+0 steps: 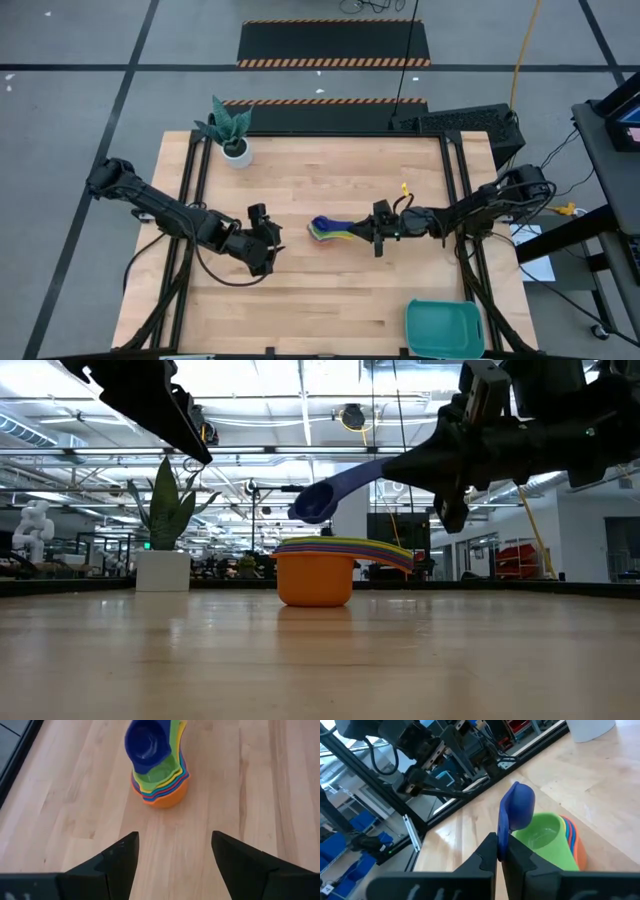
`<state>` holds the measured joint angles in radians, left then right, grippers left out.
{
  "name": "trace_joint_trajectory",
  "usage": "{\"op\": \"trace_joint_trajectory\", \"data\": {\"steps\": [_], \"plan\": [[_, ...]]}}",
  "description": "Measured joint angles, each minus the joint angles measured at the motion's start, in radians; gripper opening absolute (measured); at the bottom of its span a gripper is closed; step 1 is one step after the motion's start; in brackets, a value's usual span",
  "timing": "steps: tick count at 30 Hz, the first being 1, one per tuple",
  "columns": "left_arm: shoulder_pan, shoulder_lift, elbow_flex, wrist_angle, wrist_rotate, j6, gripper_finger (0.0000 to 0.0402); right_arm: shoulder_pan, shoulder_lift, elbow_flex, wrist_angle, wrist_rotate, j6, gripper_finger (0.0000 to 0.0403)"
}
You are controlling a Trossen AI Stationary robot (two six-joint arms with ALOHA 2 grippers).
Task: Nest measuring cups in basket
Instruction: Stack the dark blue measuring cup on top of the green measuring cup
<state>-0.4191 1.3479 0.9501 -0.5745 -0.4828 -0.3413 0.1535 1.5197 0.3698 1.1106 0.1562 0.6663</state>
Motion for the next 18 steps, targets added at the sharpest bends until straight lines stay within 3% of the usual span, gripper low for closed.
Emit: {"op": "trace_joint_trajectory", "data": {"steps": [13, 18], "plan": [[0.0, 0.0, 0.0, 0.003, 0.001, 0.007, 0.0253, 0.005, 0.162, 0.003, 0.203, -0.008, 0.032, 0.0004], [0.0, 0.0, 0.0, 0.003, 0.002, 0.006, 0.0253, 0.004, 0.191, 0.003, 0.202, -0.027, 0.074, 0.0004]]}}
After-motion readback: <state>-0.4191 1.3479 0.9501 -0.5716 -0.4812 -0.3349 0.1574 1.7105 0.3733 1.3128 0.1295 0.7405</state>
